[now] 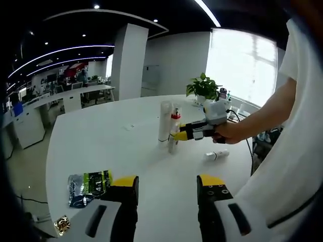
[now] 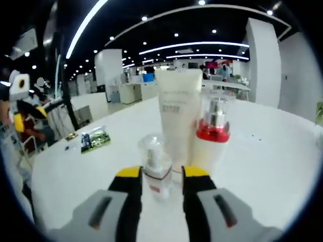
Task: Arrange the skincare products in the storage area until every visible bottle or jar stands upright without overlapping.
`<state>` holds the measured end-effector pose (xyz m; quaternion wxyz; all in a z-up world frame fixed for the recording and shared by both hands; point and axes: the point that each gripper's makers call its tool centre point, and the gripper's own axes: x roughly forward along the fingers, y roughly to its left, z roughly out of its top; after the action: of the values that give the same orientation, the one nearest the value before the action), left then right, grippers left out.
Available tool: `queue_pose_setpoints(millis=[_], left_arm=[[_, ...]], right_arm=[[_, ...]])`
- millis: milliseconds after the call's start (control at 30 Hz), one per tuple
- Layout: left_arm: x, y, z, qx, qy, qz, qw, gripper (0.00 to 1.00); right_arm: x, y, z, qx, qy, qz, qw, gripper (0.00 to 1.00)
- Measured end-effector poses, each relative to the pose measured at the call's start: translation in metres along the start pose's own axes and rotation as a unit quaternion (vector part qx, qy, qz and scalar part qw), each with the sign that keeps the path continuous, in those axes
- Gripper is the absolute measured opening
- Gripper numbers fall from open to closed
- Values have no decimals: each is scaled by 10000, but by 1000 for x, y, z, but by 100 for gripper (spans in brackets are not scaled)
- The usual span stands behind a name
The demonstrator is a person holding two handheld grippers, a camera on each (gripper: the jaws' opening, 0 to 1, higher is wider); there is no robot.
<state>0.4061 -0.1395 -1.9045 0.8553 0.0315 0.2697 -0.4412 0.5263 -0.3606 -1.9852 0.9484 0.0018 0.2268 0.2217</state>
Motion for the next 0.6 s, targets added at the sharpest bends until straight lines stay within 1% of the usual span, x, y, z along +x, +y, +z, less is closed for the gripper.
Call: queue_pose_setpoints(millis=[67,167,200,233,267,367,400,467,500,567,600], left_arm=[[0,1,0,12,-19,10,10000,47],[0,1,0,21,-11,16,10000,47],[0,2,0,20,-11,17,10000,47],[0,2,0,14,-9,18,10000,47],[-1,2,0,8,-7,19,10000,47],[-1,4,-2,13,14,36,10000,47],[-2,5,-2,9,14,40,10000,47],[-3,5,-2,-12,15,47,10000,47],[-4,6,-3,-14,19,58,10000,47],[-6,6,-3,-10,18,66,10000,47],[-7,7,-5,-28,17,75,10000,47]], right_arm=[[2,3,-5,51,86,10,9999,31],[4,4,-12,124,264,-84,9995,30],[6,4,-16,284,386,-137,9988,29],[7,0,-23,348,580,-298,9973,28],[9,0,-26,398,678,-363,9962,27],[15,1,-30,559,766,-451,9945,26],[16,1,-33,559,875,-522,9932,26],[19,1,-35,537,926,-614,9924,26],[20,-1,-38,575,1005,-717,9907,25],[21,-2,-39,704,1057,-809,9886,25],[21,-4,-41,850,1085,-935,9860,24]])
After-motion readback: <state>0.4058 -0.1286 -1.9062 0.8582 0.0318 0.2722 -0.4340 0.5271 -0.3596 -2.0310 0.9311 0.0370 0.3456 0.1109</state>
